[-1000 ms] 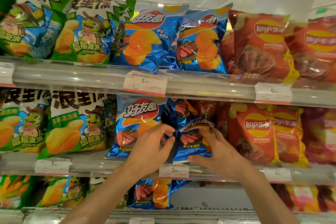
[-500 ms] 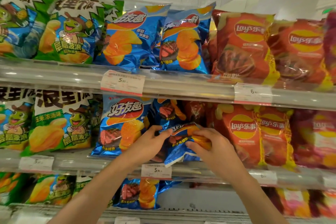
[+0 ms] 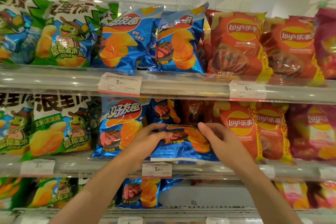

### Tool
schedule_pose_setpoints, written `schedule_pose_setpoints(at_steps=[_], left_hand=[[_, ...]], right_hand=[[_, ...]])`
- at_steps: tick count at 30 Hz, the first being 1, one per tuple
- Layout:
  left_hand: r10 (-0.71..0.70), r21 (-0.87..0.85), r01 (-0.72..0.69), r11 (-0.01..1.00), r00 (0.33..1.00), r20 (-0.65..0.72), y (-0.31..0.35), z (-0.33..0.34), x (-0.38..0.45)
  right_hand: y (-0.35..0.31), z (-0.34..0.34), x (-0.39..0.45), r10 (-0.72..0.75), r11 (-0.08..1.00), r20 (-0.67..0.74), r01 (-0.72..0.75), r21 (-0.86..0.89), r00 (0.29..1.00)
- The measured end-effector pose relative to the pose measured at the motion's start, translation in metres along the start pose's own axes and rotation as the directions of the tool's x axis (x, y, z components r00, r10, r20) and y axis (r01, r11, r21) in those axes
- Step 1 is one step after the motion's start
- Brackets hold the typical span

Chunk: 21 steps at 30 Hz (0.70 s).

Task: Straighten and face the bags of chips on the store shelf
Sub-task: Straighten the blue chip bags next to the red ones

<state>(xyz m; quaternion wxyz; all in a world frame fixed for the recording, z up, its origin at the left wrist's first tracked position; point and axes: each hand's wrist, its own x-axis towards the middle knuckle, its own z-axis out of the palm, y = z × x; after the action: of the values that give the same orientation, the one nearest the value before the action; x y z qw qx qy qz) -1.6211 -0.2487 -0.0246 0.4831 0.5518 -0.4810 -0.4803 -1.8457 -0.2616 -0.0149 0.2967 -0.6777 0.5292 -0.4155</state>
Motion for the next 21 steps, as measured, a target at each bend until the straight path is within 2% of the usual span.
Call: schedule_pose_setpoints(at_steps=[2, 5, 10, 15, 21], left_hand=[[0.010, -0.043, -0.010, 0.999, 1.000, 0.014, -0.008, -0.003, -0.008], [0.029, -0.070, -0.029, 0.997, 1.000, -0.004, -0.018, -0.005, -0.019], [0.029, -0.111, -0.027, 0.993, 0.999, 0.017, -0.023, -0.007, -0.031], [0.037, -0.073, -0.036, 0.997, 0.999, 0.016, -0.024, 0.002, -0.032], [0.099, -0.078, -0.092, 0.993, 0.991, 0.086, -0.027, 0.020, -0.037]], right_hand=[[0.002, 0.000, 0.000, 0.077, 0.996, -0.009, -0.078, -0.049, 0.997], [-0.003, 0.005, -0.003, 0.187, 0.971, 0.096, -0.169, -0.171, 0.978], [0.002, 0.009, -0.006, 0.246, 0.967, 0.165, -0.254, 0.032, 0.955], [0.000, 0.004, -0.018, 0.187, 0.964, 0.108, -0.204, 0.173, 0.976], [0.007, 0.000, -0.035, 0.176, 0.922, 0.133, -0.211, 0.326, 0.975]])
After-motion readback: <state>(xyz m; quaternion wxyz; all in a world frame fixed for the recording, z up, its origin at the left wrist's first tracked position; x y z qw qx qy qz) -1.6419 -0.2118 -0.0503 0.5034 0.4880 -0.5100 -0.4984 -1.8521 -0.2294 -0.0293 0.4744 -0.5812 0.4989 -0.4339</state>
